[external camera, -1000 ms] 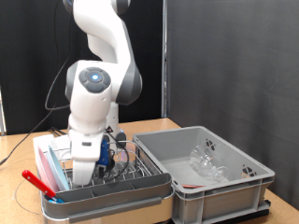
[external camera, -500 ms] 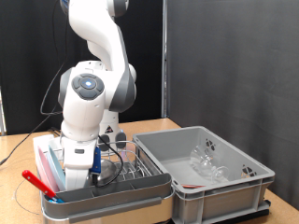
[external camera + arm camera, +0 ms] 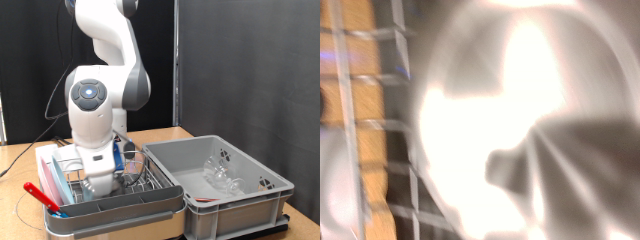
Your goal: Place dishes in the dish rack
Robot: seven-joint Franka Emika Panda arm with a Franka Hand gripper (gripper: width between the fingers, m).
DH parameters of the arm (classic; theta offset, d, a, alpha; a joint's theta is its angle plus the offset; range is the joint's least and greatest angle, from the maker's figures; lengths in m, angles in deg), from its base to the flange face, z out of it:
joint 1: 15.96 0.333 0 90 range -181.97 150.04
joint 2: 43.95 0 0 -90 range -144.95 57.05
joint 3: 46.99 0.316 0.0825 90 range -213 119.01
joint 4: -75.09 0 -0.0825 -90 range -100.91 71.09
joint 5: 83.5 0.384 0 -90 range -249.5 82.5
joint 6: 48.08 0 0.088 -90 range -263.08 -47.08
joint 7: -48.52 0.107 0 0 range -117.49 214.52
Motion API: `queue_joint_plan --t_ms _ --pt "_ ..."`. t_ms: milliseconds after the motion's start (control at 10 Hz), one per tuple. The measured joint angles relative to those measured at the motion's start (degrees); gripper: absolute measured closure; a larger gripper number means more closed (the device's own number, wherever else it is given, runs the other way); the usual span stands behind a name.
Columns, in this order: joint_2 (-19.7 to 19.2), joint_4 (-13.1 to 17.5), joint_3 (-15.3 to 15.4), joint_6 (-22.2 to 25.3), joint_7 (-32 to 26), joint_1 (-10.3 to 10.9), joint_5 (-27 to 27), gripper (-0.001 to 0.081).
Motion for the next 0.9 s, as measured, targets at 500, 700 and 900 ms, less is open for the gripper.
queue_joint_plan --t_ms 500,700,900 --pt "6.94 -2.93 1.80 2.63 -6.16 0.09 7.10 0.0001" --pt "7.52 -3.71 2.74 -3.87 -10.13 0.24 10.46 0.0001" --pt "10.26 -4.74 4.97 -8.40 -17.00 0.80 15.24 0.0001"
